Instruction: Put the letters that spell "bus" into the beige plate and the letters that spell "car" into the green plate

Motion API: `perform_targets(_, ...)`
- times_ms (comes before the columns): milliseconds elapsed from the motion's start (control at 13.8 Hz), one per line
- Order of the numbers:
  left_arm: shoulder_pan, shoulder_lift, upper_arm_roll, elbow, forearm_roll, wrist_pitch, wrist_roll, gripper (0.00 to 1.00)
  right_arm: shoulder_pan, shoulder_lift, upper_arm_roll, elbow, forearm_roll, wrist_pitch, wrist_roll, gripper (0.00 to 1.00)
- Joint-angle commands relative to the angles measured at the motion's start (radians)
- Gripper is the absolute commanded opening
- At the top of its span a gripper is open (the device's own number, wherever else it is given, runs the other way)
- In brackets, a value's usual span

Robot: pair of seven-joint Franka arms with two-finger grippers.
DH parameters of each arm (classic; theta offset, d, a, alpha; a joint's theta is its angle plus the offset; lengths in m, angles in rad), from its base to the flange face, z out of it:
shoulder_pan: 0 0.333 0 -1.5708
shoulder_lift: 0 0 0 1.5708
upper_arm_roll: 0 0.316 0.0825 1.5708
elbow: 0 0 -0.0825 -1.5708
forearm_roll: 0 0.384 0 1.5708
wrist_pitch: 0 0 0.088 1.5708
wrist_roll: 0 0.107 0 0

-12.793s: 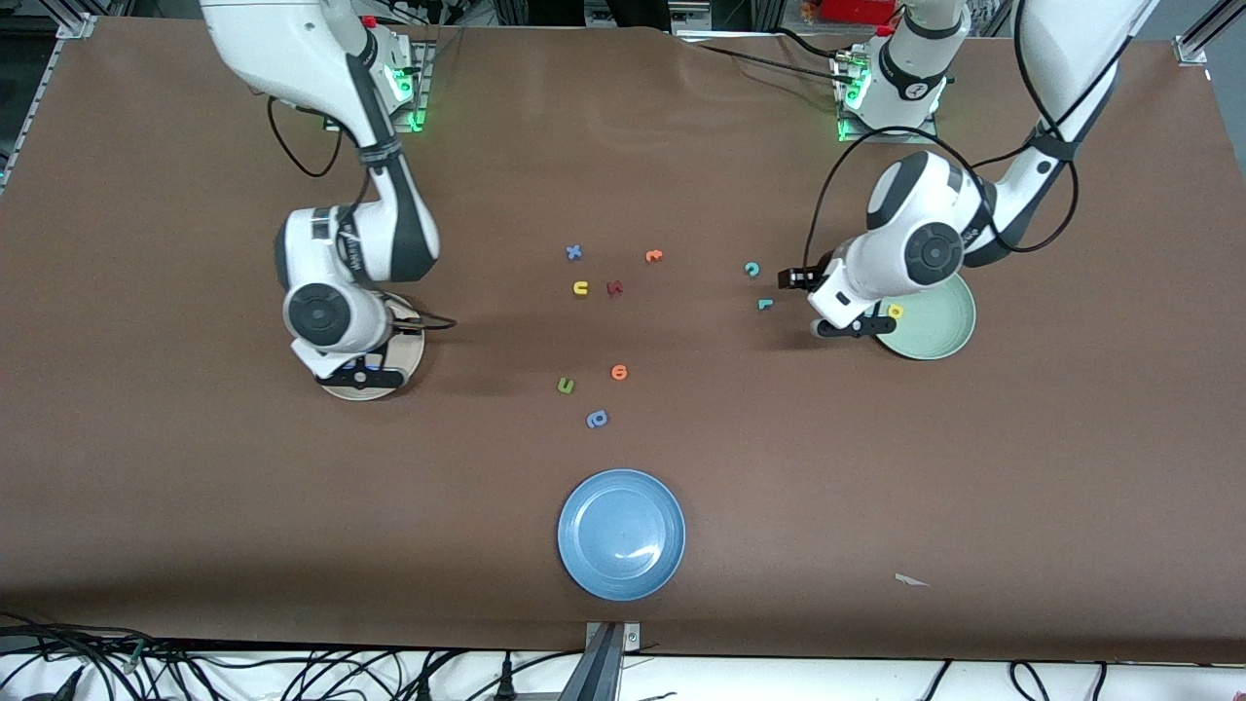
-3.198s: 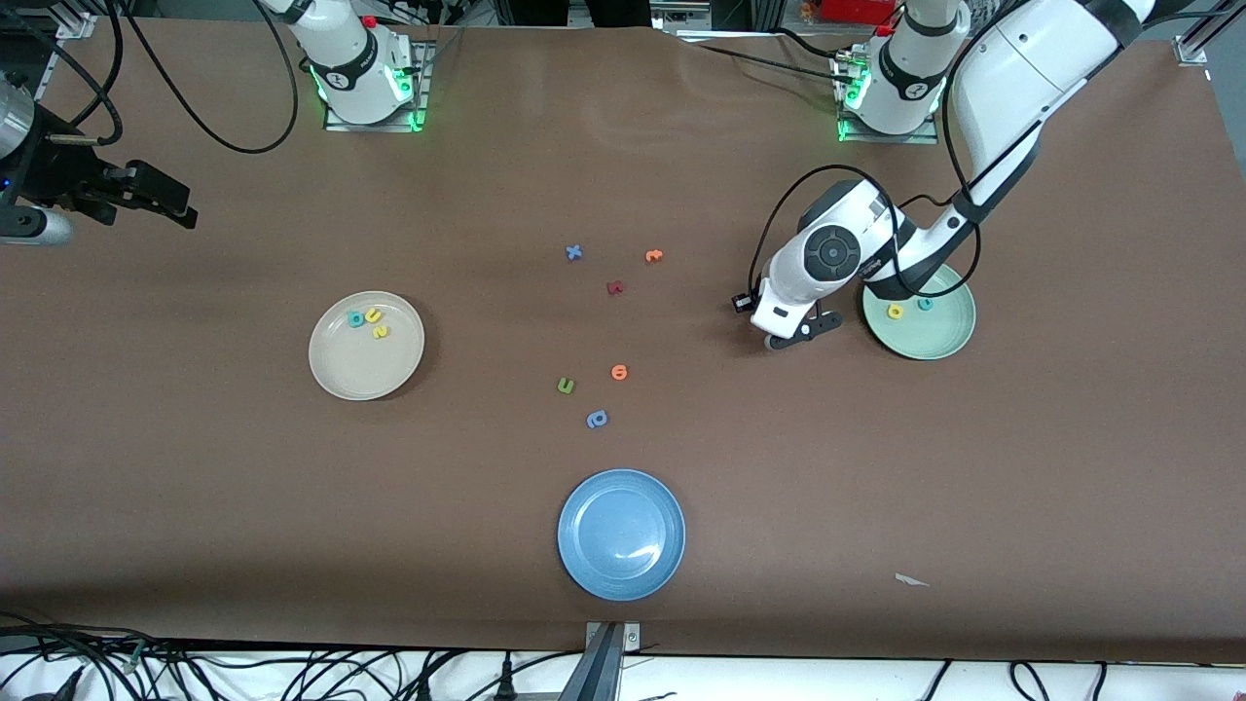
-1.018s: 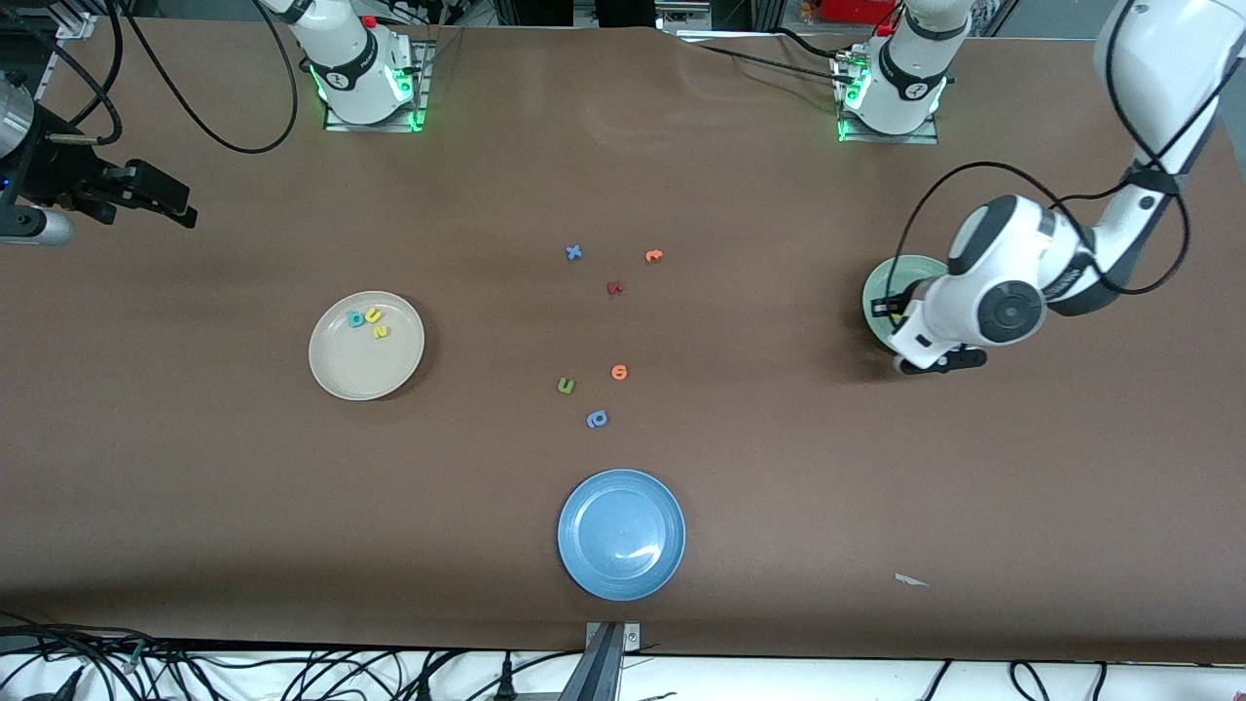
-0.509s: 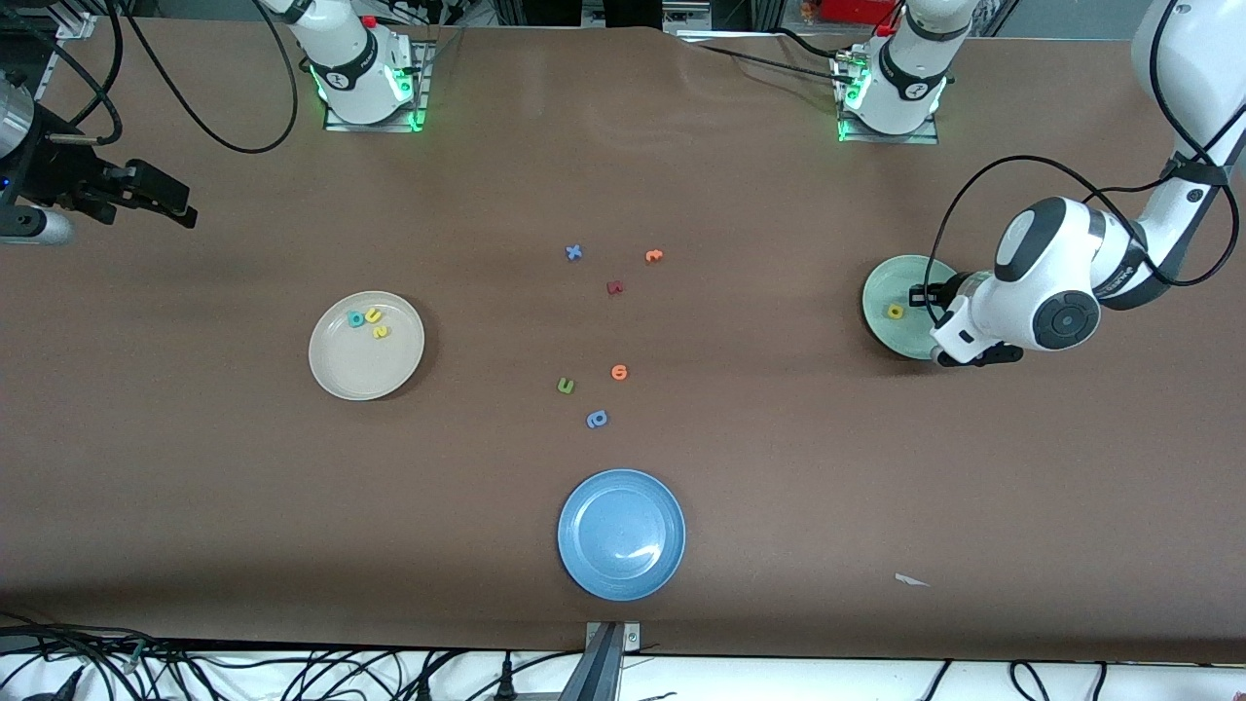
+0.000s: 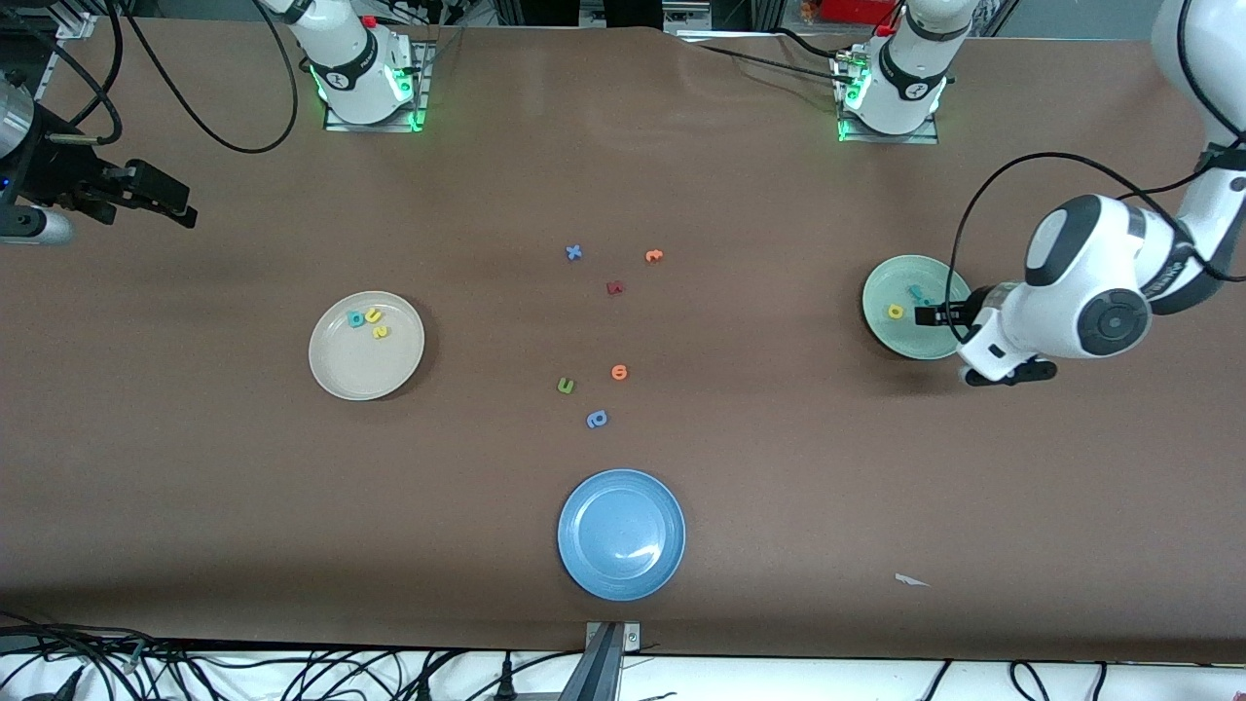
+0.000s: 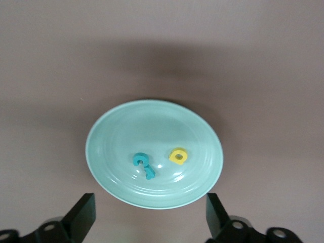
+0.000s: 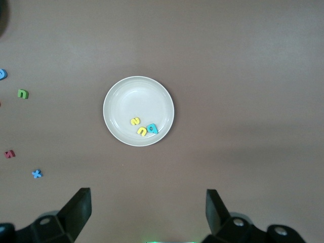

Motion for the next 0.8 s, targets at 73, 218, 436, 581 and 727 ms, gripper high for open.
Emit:
perform_targets(73,-0.074,0.008,0.003,0.200,0.028,-0.104,0.009,0.99,0.005,0.006,-0.003,0.021,-0.007,-0.018,-0.004,1.00)
perform_targets(218,-0.141,0.010,0.030,0.298,0.023,-0.142,0.012,0.99,0.005,0.008,-0.003,0.021,-0.007,-0.018,-0.004,1.00)
perform_targets(436,-0.342,0.008,0.221,0.466,0.014,-0.242,0.102,0.99,0.003,0.008,-0.003,0.021,-0.007,-0.018,-0.002,1.00)
perform_targets(581,-0.393,0.007,0.301,0.537,-0.074,-0.247,0.153,0.99,0.005,0.008,-0.003,0.021,-0.007,-0.018,-0.001,1.00)
perform_targets(727,-0.471,0.001,0.444,0.592,-0.202,-0.247,0.181,1.00,0.005,0.008,-0.003,0.021,-0.007,-0.018,-0.001,1.00)
